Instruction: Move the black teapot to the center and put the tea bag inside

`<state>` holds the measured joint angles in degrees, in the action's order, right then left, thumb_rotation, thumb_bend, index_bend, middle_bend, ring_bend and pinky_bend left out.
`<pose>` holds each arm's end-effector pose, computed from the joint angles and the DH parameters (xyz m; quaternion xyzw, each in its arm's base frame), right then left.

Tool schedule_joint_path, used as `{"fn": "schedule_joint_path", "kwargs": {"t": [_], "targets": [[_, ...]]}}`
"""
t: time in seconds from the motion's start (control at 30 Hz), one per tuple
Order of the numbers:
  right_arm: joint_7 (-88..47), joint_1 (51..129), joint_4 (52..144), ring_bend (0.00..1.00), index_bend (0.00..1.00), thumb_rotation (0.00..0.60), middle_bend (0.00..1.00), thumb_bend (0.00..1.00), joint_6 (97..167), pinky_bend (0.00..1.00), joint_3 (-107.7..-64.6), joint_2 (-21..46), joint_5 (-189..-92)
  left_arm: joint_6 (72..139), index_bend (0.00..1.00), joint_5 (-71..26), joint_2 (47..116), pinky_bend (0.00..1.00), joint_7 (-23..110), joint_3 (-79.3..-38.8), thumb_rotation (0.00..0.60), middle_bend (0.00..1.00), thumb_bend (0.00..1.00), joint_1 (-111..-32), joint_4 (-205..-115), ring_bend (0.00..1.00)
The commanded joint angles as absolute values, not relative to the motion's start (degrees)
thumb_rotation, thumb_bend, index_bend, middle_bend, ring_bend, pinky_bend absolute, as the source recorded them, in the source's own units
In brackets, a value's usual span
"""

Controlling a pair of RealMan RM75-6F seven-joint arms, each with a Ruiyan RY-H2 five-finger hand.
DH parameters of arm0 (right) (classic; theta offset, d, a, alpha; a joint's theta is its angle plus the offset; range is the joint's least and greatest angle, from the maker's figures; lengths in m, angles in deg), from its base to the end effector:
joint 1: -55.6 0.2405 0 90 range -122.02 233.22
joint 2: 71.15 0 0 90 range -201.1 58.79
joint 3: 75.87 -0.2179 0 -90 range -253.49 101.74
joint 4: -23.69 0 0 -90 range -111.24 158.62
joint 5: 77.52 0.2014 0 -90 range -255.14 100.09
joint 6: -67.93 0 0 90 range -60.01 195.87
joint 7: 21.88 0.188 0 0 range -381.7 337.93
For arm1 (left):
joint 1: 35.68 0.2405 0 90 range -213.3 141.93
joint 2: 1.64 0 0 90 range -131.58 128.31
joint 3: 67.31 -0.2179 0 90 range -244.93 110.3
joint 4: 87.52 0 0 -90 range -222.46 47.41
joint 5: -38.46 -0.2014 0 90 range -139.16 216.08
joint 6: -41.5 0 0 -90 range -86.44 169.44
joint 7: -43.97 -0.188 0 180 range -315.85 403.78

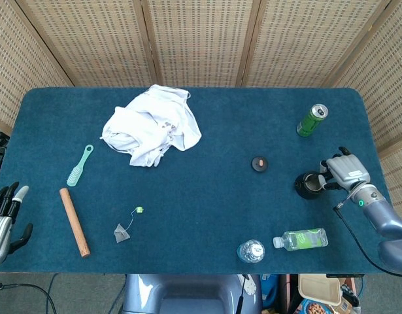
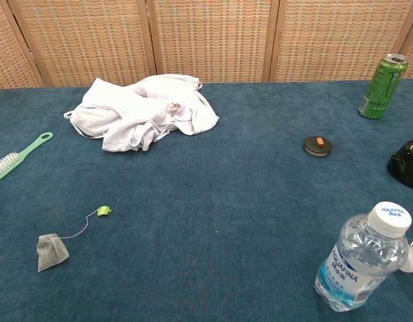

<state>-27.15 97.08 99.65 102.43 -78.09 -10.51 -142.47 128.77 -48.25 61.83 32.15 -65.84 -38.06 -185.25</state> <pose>-0.2763 -0.3903 0.1229 0.7473 -0.3868 0.1434 0.5209 -0.2625 0.2039 0.1465 -0.6121 -0.3566 -0.3450 0.6157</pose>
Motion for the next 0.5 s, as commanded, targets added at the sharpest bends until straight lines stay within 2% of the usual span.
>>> {"fn": "schedule_joint_path", "kwargs": {"t": [0.03,0.4,0.5], "targets": [[-27.04,95.89,101.48,0.27,0.45,0.3,0.49,0.72,104.18,0.1,-77.85,-11.41,-143.18,128.75,0.0,-48.38,61.78,0.0,32.05,-65.87,0.6,0.0,0.43,-38.12,-185.39,0.0],[-27.91,93.78,105.55,0.27,0.45,0.303,0.42,0.72,107.23,0.1,-77.12,-12.22,-144.8,128.7,0.0,-48.46,61.54,0.0,32.21,-65.89,0.6,0.0,0.43,-38.23,-185.44,0.0],[-28.14,93.52,105.64,0.27,0.44,0.333,0.37,0.72,108.01,0.13,-77.3,-11.92,-144.95,128.86,0.0,-48.44,61.47,0.0,32.37,-65.91,0.6,0.0,0.43,-38.12,-185.33,0.0]]}}
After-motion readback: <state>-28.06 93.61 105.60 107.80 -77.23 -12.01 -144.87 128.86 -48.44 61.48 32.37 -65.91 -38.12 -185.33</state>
